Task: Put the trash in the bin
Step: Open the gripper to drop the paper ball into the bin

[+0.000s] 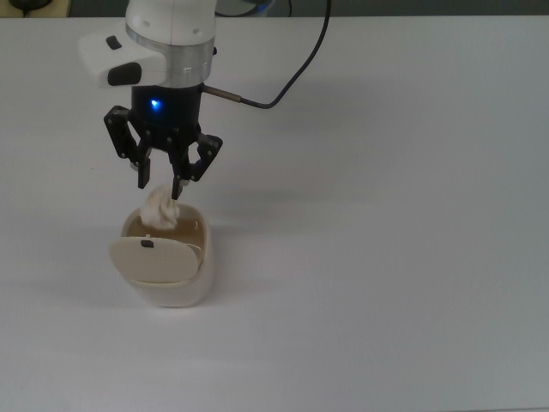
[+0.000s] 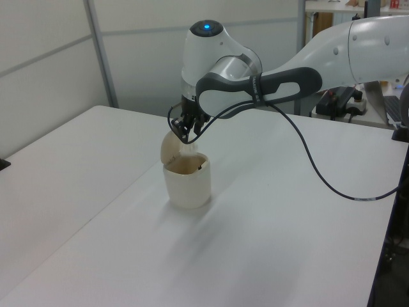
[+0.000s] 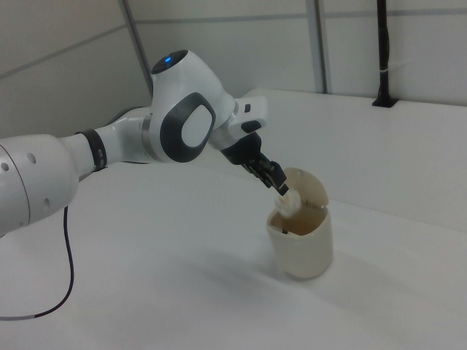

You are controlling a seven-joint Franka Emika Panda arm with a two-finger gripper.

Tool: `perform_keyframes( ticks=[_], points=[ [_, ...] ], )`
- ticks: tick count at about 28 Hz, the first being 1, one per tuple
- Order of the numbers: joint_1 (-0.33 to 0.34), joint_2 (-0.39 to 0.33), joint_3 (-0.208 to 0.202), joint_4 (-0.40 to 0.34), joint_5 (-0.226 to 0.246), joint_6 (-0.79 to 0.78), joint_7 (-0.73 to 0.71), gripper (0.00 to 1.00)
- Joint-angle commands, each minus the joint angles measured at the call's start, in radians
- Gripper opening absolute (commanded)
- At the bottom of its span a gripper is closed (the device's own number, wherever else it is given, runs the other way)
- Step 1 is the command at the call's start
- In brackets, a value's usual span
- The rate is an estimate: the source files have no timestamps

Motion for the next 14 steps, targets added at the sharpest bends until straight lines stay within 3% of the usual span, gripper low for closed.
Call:
perform_keyframes(
  ticks=[1, 14],
  points=[
    [0.004, 0.01, -0.002, 0.017, -0.034, 0.007, 0.023, 1.0],
    [0.013, -0.016, 0.014, 0.016, -0.031, -0.089, 0.092, 1.0]
  ],
)
